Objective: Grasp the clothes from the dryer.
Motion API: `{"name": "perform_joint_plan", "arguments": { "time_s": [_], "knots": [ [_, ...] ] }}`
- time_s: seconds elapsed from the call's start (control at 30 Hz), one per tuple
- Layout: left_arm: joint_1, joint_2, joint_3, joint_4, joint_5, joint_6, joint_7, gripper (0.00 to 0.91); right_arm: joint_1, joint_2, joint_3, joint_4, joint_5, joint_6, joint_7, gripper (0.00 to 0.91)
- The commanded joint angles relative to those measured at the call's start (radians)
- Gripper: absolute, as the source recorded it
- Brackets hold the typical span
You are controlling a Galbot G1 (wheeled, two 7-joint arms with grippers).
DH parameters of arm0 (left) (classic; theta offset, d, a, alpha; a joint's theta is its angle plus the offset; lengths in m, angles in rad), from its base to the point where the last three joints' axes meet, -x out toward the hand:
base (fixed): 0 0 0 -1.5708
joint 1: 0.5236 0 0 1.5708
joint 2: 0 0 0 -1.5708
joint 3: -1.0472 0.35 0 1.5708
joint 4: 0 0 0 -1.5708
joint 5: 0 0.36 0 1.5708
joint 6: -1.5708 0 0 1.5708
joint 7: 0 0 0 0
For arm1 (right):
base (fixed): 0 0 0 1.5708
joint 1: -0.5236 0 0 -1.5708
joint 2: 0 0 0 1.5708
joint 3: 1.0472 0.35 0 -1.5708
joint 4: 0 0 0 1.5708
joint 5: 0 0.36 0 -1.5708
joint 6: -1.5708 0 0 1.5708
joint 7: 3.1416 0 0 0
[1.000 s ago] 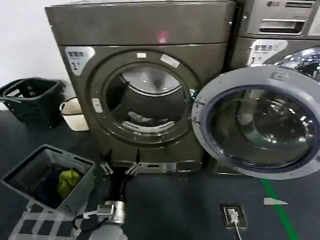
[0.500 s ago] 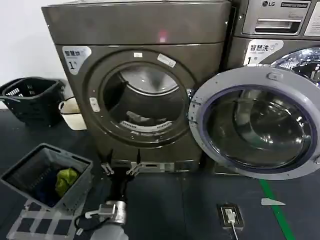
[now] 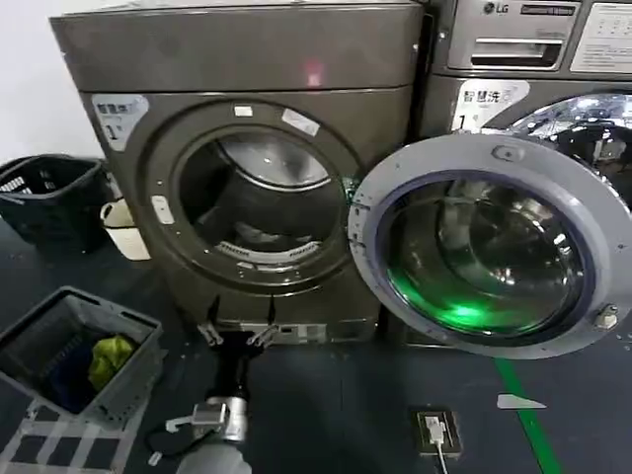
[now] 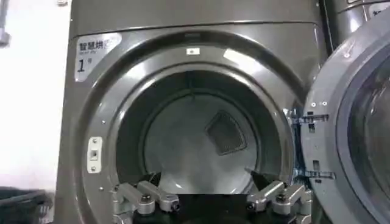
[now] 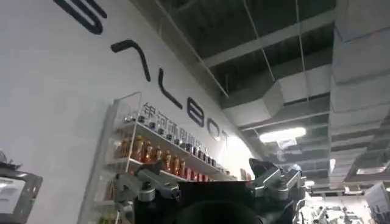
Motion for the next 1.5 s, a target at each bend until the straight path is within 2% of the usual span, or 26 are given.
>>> {"name": "perform_joint_plan", "arguments": {
  "time_s": [0.03,1.0,1.1,1.17,1.3,1.4,1.5],
  "knots": [
    [0.0,-0.001,0.001,0.002,0.001,0.001,0.001,0.907,0.0,0.0,0.0,-0.001,-0.001,0.008,-0.002,0.907],
    [-0.007,0.006,0.006,0.017,0.012,0.001,-0.014,0.907,-0.001,0.002,-0.01,0.006,0.003,0.035,0.0,0.907],
    [-0.018,0.005,0.009,0.011,0.037,0.061,-0.045,0.907,-0.004,0.004,-0.008,0.018,0.0,0.008,0.002,0.907],
    [-0.034,0.006,0.0,0.025,0.059,0.045,-0.052,0.907,-0.007,0.004,-0.004,0.025,-0.002,-0.001,-0.002,0.907],
    [-0.13,0.014,-0.042,0.076,0.005,0.074,-0.006,0.907,-0.012,0.003,0.006,0.041,-0.027,-0.029,-0.024,0.907],
    [-0.256,0.025,-0.073,0.216,-0.023,0.07,0.012,0.907,-0.02,-0.006,0.028,0.051,-0.025,-0.068,-0.007,0.907],
    [-0.408,0.035,-0.077,0.348,-0.048,0.074,0.009,0.907,-0.029,-0.012,0.052,0.035,-0.019,-0.038,-0.004,0.907]
  ]
}}
